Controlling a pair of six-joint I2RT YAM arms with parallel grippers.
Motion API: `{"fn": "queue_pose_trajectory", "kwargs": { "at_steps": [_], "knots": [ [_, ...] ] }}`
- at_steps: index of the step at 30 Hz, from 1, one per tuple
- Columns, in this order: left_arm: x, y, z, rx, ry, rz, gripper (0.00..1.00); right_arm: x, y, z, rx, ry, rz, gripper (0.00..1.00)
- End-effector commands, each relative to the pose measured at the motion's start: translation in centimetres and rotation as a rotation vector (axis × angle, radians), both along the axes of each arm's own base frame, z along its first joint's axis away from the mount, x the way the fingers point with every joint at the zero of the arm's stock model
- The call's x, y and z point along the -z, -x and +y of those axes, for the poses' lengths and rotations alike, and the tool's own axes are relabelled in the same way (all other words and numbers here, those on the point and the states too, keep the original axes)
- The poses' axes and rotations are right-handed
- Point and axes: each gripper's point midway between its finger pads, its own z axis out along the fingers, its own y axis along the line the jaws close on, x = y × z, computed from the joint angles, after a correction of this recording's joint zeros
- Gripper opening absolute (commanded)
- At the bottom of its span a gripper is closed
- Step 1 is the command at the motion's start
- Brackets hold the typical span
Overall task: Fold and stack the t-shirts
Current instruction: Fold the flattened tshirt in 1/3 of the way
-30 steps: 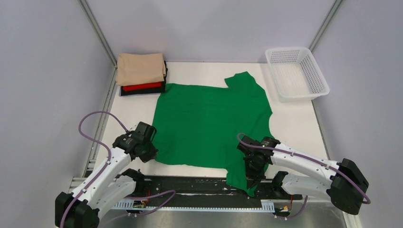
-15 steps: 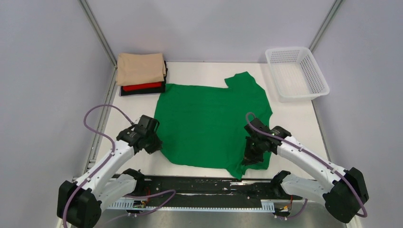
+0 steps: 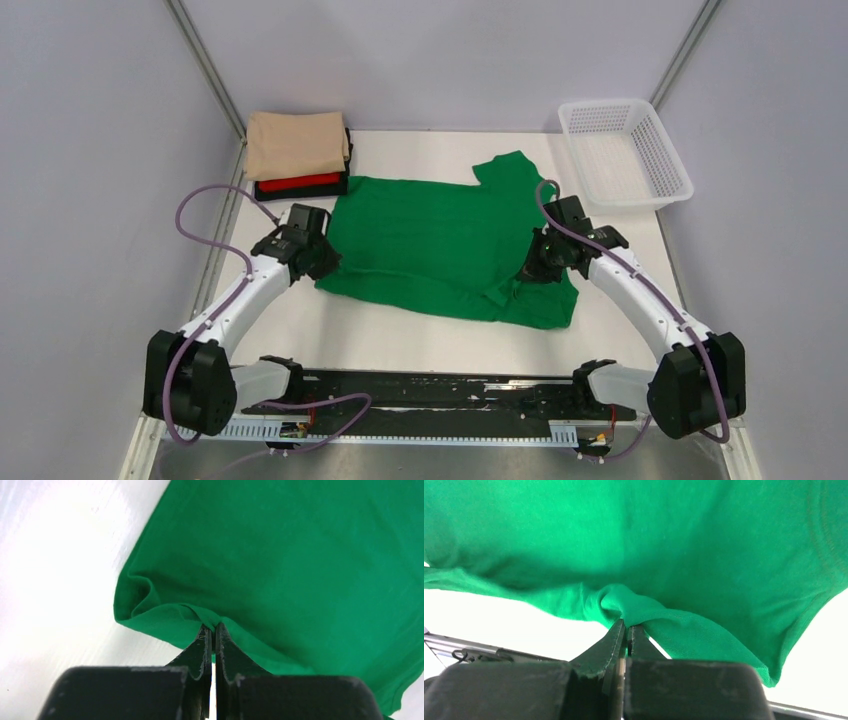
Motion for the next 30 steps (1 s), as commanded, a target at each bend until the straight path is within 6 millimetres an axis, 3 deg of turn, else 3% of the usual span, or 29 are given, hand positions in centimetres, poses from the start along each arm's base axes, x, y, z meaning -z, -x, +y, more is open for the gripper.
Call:
{"fn": "queue_pose_trajectory", "kwargs": {
  "at_steps": [1,12,19,25,28,29,30],
  "knots": [
    [-2.8,-3.5,1.1,-0.021,-0.037,-0.118,0.0,-2.6,-4.0,-0.7,-0.012,-0.006,-0.14,0.0],
    [-3.0,-6.0,1.9,-0.032,-0.05,-0.136,0.0,-4.8,-8.8,-1.9,-0.037,0.006,-0.243,0.0],
    [-2.4,-7.8,2.4,-0.041,-0.068,-0.136,0.0,-3.5,-11.3,-2.6,-0.021,0.018,-0.217,0.0],
    [-0.8,-10.3,3.1,-0.061,-0.085,-0.12,0.19,-1.0,-14.3,-2.9,0.009,0.029,-0.178,0.04],
    [0.3,-12.3,3.9,-0.083,-0.108,-0.117,0.2,-0.4,-18.2,-3.4,0.047,0.051,-0.18,0.07],
    [-0.3,-13.5,4.3,-0.091,-0.107,-0.136,0.21,-0.3,-19.3,-3.7,0.057,0.057,-0.174,0.1],
    [0.8,-13.8,4.2,-0.081,-0.103,-0.1,0.31,-0.5,-20.5,-3.9,0.065,0.066,-0.181,0.22]
  ]
}}
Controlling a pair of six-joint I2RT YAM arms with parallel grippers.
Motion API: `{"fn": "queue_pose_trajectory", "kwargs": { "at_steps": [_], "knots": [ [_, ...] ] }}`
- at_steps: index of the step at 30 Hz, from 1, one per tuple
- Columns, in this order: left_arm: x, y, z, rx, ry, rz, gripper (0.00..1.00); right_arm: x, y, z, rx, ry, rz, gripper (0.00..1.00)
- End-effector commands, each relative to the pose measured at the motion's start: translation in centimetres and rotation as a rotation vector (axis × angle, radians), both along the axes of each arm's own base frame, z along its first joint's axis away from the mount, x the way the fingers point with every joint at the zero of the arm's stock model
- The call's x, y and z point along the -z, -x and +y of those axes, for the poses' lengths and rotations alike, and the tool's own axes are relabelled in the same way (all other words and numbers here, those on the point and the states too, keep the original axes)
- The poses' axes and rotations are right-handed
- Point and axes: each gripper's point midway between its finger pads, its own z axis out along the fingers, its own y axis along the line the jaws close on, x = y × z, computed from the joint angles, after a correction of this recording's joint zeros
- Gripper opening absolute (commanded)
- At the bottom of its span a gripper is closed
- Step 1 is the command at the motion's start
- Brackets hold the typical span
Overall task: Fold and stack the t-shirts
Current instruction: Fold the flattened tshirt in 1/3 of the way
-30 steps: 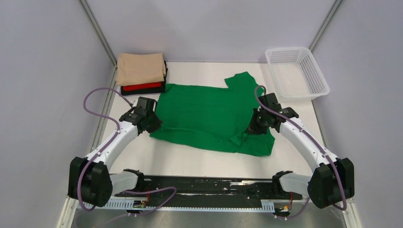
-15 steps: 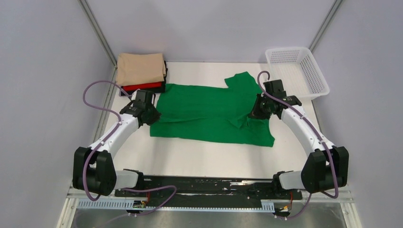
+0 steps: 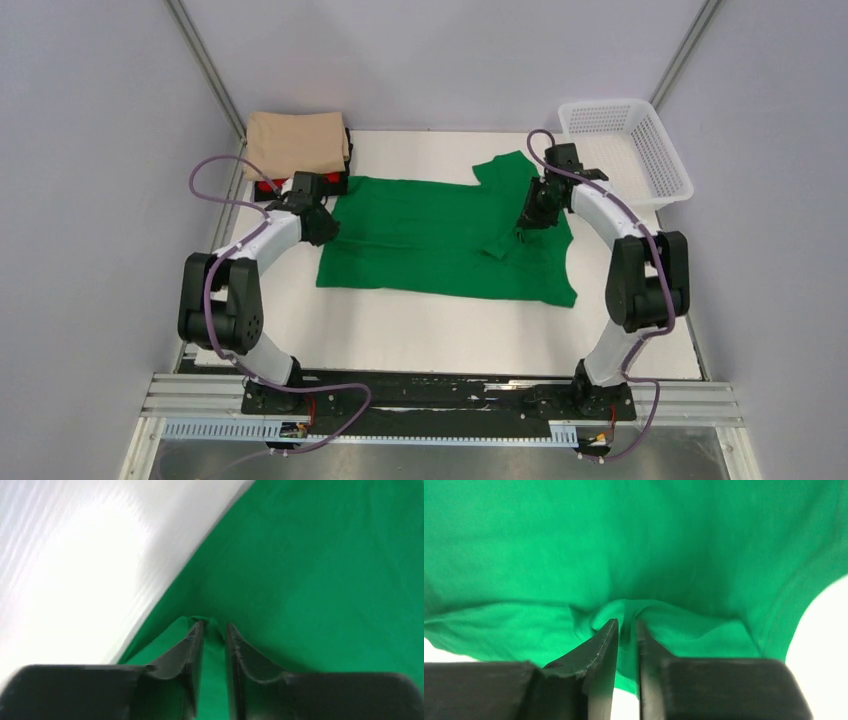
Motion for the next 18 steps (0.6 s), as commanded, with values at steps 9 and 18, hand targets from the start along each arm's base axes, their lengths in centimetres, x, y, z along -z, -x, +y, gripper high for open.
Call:
{"fn": "queue_pose_trajectory", "kwargs": {
  "at_steps": [9,18],
  "knots": [
    [-7.2,-6.3,1.4,0.03,-0.029,-0.139,1.0,-5.8,-5.3,-1.7,0.072,0.009,-0.211,1.0],
    [-5.6,-1.2,-5.5,0.326,0.181,-0.18,1.0,-1.1,2.2,3.5,-0.065,-0.145,-0.13,1.0]
  ]
}}
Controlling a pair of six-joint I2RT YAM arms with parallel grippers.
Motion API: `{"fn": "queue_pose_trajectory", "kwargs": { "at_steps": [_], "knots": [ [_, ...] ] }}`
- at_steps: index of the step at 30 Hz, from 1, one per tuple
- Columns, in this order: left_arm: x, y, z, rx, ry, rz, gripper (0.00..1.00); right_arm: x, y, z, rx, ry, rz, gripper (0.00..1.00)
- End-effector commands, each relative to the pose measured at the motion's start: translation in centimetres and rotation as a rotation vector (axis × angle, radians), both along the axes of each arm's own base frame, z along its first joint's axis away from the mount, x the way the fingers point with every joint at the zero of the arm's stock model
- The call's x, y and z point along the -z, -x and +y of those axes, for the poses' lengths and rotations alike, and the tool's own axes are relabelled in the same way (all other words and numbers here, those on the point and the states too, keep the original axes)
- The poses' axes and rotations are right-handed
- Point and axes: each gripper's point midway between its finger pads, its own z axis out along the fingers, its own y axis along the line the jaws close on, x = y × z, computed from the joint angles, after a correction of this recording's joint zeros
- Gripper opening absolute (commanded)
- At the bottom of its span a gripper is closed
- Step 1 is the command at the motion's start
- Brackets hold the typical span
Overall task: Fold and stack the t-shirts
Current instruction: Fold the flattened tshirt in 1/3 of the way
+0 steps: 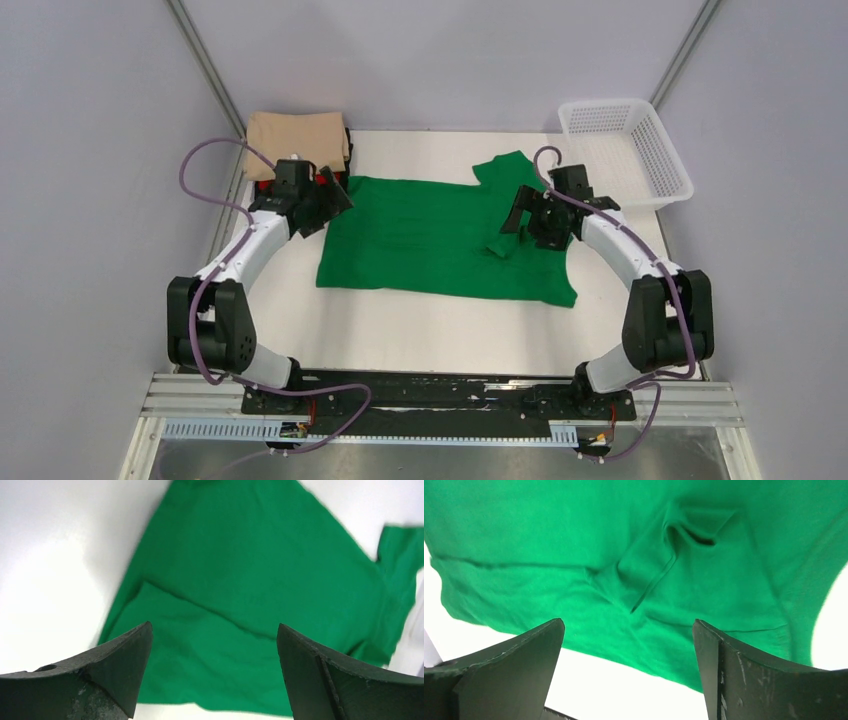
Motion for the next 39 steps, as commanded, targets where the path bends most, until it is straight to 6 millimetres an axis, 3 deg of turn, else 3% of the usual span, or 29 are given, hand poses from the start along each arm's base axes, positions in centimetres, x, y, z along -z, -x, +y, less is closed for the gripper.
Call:
{"fn": "queue_pose_trajectory", "kwargs": {
  "at_steps": [1,6,14,22,26,29,31,33,39],
  "knots": [
    [1.4,2.3,-4.3,0.201,0.076,-0.015,1.0,1.6,0.9,3.3,-0.074,-0.073,0.002,1.0],
    [5.4,5.1,-5.4,0.247,0.099,0.069,1.0,4.0,-0.1,4.6,-0.092,-0.051,0.033,1.0],
    [8.0,7.0,-4.0,0.216,0.041,0.128,1.0,6.0,-3.4,5.5,-0.09,-0.03,0.051,1.0],
    [8.1,7.4,-3.3,0.201,0.01,0.139,1.0,4.4,-8.5,7.6,-0.11,-0.044,-0.024,1.0],
    [7.4,7.3,-3.1,0.2,-0.005,0.127,1.0,2.7,-12.4,8.3,-0.106,-0.042,-0.101,1.0],
    [6.7,6.9,-3.3,0.205,-0.001,0.114,1.0,1.3,-14.1,8.7,-0.111,-0.043,-0.144,1.0],
    [6.5,6.8,-3.2,0.207,-0.003,0.118,1.0,0.1,-13.9,8.4,-0.101,-0.033,-0.163,1.0],
    [6.4,6.9,-3.3,0.208,0.0,0.117,1.0,0.2,-12.7,7.3,-0.084,0.004,-0.161,1.0],
    [5.5,5.9,-4.5,0.243,0.048,0.072,1.0,2.0,-6.0,3.3,-0.004,0.109,-0.094,1.0]
  ]
}}
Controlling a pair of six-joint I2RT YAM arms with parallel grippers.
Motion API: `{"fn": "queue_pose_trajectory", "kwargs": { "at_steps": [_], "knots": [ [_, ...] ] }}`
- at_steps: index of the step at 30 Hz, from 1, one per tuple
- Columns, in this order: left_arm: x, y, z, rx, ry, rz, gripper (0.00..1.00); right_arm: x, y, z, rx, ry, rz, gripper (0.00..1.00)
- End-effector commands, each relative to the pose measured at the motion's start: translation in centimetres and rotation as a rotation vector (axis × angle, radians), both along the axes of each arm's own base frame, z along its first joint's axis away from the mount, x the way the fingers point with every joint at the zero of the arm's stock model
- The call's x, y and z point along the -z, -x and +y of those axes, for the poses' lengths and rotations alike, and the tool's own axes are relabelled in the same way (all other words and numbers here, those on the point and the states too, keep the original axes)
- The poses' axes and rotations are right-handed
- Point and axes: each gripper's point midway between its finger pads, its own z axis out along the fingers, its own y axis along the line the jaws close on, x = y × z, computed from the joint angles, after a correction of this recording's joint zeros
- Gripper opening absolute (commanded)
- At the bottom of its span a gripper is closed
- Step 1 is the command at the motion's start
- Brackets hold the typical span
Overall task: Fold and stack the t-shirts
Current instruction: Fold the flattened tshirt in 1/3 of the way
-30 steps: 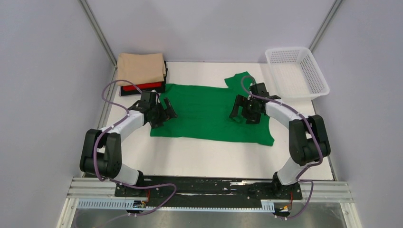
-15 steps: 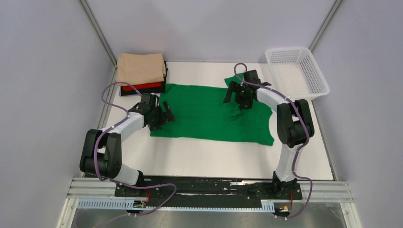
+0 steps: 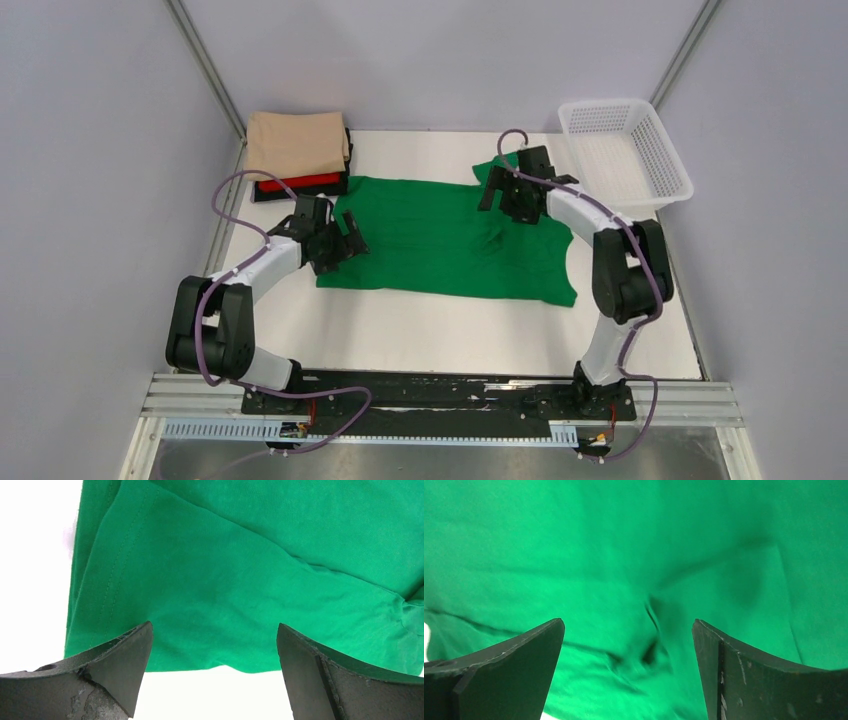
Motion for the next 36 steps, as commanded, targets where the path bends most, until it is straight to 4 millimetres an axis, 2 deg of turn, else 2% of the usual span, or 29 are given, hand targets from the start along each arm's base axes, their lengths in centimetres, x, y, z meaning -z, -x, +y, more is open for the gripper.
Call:
{"fn": "queue_pose_trajectory", "kwargs": {
  "at_steps": [1,3,5,7,9,11,15,17,20,24,28,32,33,34,35,36],
  "knots": [
    [-3.0,-2.2,-1.1,0.037,0.049,-0.102,1.0,-1.3,4.3,-2.2,0.05,0.051,-0.014,1.0],
    [-2.9,-2.5,-1.3,0.044,0.06,-0.099,1.0,-1.1,6.4,-1.0,0.012,-0.018,0.024,1.0],
    [-2.6,-2.6,-1.5,0.047,0.065,-0.092,1.0,-1.0,7.7,0.6,-0.037,-0.058,0.044,1.0],
    [-2.4,-2.6,-1.5,0.047,0.065,-0.086,1.0,-0.8,8.1,2.5,-0.092,-0.058,0.044,1.0],
    [-2.3,-2.5,-1.5,0.046,0.066,-0.081,1.0,-0.4,7.7,4.4,-0.136,-0.059,0.051,1.0],
    [-2.3,-2.3,-1.5,0.045,0.066,-0.074,1.0,0.8,6.4,5.6,-0.148,-0.046,0.069,1.0],
    [-2.2,-1.5,-1.2,0.033,0.059,-0.071,1.0,1.7,1.6,7.3,-0.131,0.003,0.03,1.0],
    [-2.3,-1.2,-0.9,0.027,0.047,-0.068,1.0,0.9,-0.8,8.0,-0.125,0.015,0.006,1.0],
    [-2.6,-0.8,-0.6,0.031,0.035,-0.071,1.0,0.2,-1.8,8.1,-0.134,0.049,-0.031,1.0],
    [-3.3,-1.4,-0.9,0.05,0.043,-0.097,1.0,-1.5,0.1,6.7,-0.137,0.075,-0.055,1.0],
    [-4.3,-3.1,-2.5,0.083,0.105,-0.139,1.0,-1.2,4.2,3.4,-0.093,0.145,-0.036,1.0],
    [-4.2,-5.1,-4.5,0.108,0.135,-0.155,1.0,0.3,8.7,0.1,-0.035,0.209,0.02,1.0],
    [-3.4,-5.4,-5.0,0.114,0.132,-0.143,1.0,0.8,9.6,-0.5,-0.029,0.219,0.033,1.0],
    [-3.5,-5.8,-5.3,0.115,0.133,-0.144,1.0,1.3,10.4,-0.9,-0.027,0.227,0.045,1.0],
    [-2.4,-5.8,-5.6,0.12,0.127,-0.114,1.0,2.2,11.2,-1.5,-0.023,0.244,0.068,1.0],
    [-2.3,-6.1,-5.7,0.123,0.124,-0.108,1.0,3.0,11.6,-2.0,-0.014,0.261,0.089,1.0]
  ]
}}
